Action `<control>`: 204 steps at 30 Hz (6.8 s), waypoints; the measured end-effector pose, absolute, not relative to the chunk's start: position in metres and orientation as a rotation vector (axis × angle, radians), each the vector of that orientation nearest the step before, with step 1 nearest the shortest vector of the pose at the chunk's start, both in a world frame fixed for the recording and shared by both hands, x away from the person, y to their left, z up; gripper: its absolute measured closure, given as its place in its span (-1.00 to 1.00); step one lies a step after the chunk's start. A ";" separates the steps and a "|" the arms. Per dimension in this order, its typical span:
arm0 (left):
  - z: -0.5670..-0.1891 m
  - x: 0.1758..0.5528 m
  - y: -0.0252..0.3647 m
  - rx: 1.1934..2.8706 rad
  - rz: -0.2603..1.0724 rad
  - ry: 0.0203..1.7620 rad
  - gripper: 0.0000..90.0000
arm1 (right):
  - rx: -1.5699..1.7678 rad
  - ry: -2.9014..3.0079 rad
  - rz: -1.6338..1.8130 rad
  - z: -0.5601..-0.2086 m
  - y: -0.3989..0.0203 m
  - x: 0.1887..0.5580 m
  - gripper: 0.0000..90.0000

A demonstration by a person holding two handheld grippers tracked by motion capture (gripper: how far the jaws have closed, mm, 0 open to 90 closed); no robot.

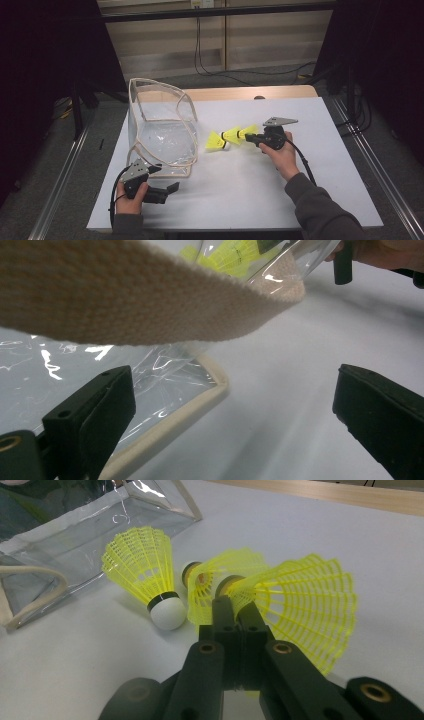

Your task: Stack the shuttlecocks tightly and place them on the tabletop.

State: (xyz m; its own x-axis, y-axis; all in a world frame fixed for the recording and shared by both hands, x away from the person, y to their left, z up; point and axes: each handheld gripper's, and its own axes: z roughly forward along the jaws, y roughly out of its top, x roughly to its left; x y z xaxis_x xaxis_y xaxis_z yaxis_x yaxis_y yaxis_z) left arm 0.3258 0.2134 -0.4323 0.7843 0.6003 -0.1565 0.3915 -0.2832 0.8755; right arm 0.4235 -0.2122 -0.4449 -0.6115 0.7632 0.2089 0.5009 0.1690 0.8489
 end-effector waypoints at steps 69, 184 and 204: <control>-0.431 0.324 0.214 1.911 0.254 0.748 -0.92 | 1.173 2.235 1.360 -0.441 -0.206 0.418 1.00; -0.430 0.324 0.210 1.910 0.251 0.741 -0.92 | 1.116 2.197 1.330 -0.402 -0.197 0.416 -0.46; -0.430 0.325 0.210 1.911 0.248 0.740 -0.92 | 1.088 2.233 1.328 -0.399 -0.183 0.420 -0.48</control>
